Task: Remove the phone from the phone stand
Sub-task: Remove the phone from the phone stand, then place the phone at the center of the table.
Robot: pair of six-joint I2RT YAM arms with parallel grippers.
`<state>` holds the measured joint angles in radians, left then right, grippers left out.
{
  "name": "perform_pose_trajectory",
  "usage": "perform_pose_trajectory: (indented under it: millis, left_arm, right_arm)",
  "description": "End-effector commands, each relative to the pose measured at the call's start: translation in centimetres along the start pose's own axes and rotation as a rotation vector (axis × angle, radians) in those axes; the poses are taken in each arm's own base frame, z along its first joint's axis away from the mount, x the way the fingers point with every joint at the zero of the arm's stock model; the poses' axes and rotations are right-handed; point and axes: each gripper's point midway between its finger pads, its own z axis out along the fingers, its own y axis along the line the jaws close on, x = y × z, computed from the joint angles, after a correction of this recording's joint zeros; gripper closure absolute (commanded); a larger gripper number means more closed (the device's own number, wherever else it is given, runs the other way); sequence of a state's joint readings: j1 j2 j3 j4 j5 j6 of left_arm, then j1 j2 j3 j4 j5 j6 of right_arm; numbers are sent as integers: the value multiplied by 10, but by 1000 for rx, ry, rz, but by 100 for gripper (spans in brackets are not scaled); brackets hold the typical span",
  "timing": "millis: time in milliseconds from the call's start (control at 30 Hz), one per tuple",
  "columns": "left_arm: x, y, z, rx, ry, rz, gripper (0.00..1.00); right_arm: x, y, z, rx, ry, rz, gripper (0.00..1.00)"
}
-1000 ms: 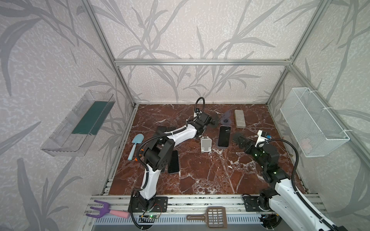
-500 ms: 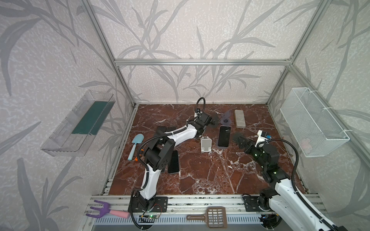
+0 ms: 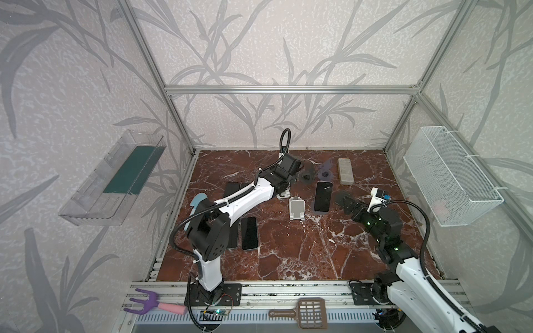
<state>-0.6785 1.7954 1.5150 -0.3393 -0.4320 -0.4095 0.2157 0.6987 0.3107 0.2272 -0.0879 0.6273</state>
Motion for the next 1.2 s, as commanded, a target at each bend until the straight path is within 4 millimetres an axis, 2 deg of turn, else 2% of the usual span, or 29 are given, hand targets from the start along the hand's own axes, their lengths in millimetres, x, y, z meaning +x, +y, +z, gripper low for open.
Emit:
perform_pose_trajectory:
  millis: [0, 200, 300, 433, 667, 867, 1000, 1167]
  left_arm:
    - [-21, 22, -25, -20, -32, 20, 37]
    - [-21, 61, -37, -14, 43, -5, 37]
    - [-11, 79, -30, 10, 114, -75, 36]
    - [9, 90, -16, 34, 210, -132, 38]
    - [62, 100, 15, -15, 378, -158, 40]
    - [93, 84, 37, 43, 508, -119, 40]
    - [111, 91, 53, -13, 583, -89, 42]
    - [122, 96, 72, -27, 616, -75, 42]
  right_arm:
    - [-2, 3, -1, -17, -8, -7, 11]
    - [0, 3, 0, -16, -1, -4, 11]
    - [0, 2, 0, -11, -4, -4, 11]
    - [1, 2, 0, -12, -2, -6, 11]
    - [4, 1, 1, -13, 8, -3, 11]
    - [4, 2, 1, -16, 9, -7, 11]
    - [4, 2, 2, -17, 10, -8, 11]
    - [5, 3, 2, -22, 13, -6, 11]
